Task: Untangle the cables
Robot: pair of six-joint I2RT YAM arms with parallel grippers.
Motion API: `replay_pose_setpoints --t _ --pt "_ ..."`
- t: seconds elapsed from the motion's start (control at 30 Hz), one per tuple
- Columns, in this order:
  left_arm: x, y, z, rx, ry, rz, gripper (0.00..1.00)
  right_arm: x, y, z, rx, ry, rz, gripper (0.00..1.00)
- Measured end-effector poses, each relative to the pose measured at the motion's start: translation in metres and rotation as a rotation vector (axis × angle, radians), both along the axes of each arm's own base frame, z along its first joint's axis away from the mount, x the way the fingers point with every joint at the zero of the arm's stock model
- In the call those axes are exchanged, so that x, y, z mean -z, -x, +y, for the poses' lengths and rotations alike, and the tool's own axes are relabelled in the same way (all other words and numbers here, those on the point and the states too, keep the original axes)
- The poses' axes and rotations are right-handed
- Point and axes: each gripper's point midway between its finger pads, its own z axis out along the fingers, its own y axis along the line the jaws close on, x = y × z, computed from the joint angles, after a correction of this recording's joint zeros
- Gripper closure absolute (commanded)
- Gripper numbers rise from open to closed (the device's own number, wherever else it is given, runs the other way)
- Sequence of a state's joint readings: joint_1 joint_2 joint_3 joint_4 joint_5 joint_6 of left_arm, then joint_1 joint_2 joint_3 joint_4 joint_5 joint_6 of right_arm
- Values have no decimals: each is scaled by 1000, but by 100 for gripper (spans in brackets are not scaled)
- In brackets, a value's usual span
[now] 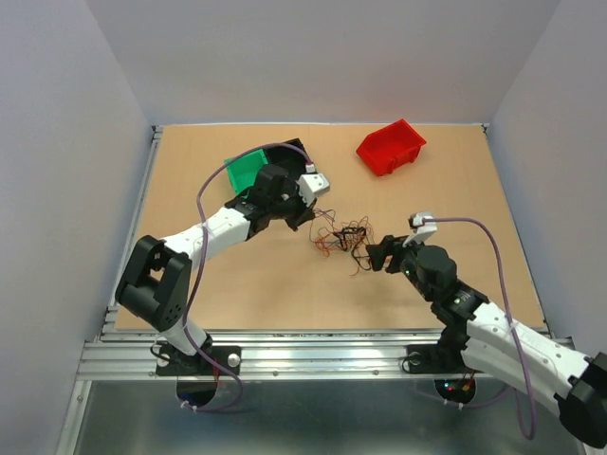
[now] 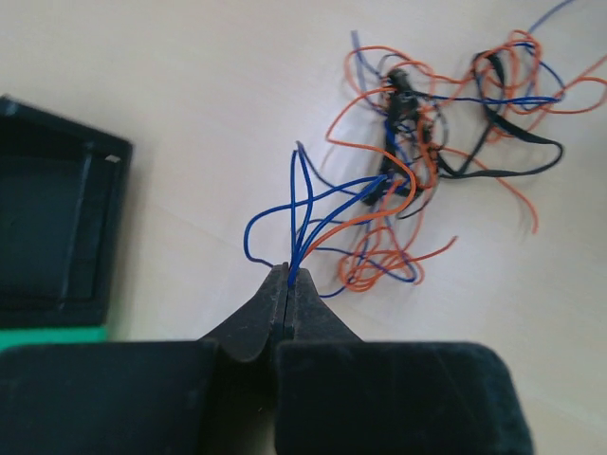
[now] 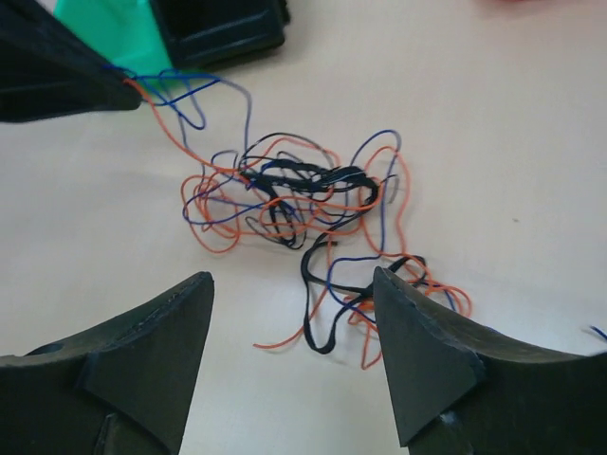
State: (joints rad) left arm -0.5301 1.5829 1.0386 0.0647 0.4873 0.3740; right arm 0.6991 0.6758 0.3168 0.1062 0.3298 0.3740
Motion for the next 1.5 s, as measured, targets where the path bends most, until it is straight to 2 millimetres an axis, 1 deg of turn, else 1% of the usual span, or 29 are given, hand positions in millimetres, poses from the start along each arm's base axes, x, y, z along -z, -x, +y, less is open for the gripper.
replay_pose_setpoints --t 0.07,0.13,0.2,0.23,0.3,0.37,0.5,0.57,0.6,0.67,0.7,0.77,0.8,0.83,0.9,0.93,0.97,1.0,1.03,1.07,1.13,1.17,1.2,1.23,1.3,1.33,1.37,1.47,1.5 --pt "0 11 -12 44 -6 -7 100 6 -3 15 -74 25 1 26" --pt "-2 17 -18 67 -9 -14 100 21 -5 28 -129 58 26 27" --pt "-6 16 -16 62 -6 -26 100 40 -9 39 -176 103 67 27" --pt "-8 15 -15 60 -3 -30 100 55 -12 44 -196 135 102 28" --pt "-15 14 -13 55 4 -46 100 75 -19 52 -212 178 145 28" --pt "-19 13 -11 49 8 -55 100 85 -28 59 -215 194 152 28" --pt "-19 13 -11 48 7 -54 100 88 -47 68 -192 193 119 32" --pt "-19 13 -10 48 6 -52 100 87 -58 72 -168 191 98 44" --pt "-19 13 -10 48 6 -52 100 86 -64 72 -149 190 85 58" --pt "-18 13 -10 49 6 -48 100 86 -73 72 -115 192 64 74" --pt "-18 13 -9 47 5 -46 100 86 -76 71 -100 194 57 89" --pt "-18 11 -6 40 9 -40 100 85 -80 67 -70 198 49 97" --pt "-18 11 -4 38 12 -36 100 82 -81 65 -54 190 42 100" --pt "-18 8 0 25 17 -28 100 79 -82 64 -44 184 35 99" --pt "-18 1 10 -7 33 -9 100 68 -77 56 -24 160 6 99" --pt "-19 -6 19 -40 42 2 100 59 -71 49 -6 137 -14 100" --pt "-19 -9 23 -54 48 7 100 54 -69 45 5 127 -25 100" --pt "-19 -16 34 -94 56 17 100 45 -64 38 19 106 -47 99" --pt "-20 -21 41 -120 63 22 100 28 -57 28 49 64 -82 100" --pt "-21 -27 50 -156 72 30 100 17 -53 22 69 34 -100 99" --pt "-22 -35 60 -196 87 36 100 -2 -45 9 105 -8 -125 99" --pt "-23 -38 64 -214 93 37 100 -17 -40 1 130 -43 -151 99" --pt "-24 -39 66 -225 98 41 100 -33 -34 -7 151 -86 -178 99" --pt "-24 -40 67 -232 103 43 100 -45 -28 -18 185 -118 -195 99" --pt "-24 -40 67 -240 109 50 100 -62 -18 -32 221 -171 -226 99" --pt "-25 -41 67 -242 111 50 100 -70 -10 -43 248 -201 -238 99" --pt "-25 -41 67 -243 114 51 100 -72 -6 -47 256 -212 -242 99" --pt "-26 -42 67 -252 117 52 100 -87 13 -72 307 -291 -279 100" --pt "-26 -43 68 -263 115 49 100 -88 17 -77 321 -308 -281 99"
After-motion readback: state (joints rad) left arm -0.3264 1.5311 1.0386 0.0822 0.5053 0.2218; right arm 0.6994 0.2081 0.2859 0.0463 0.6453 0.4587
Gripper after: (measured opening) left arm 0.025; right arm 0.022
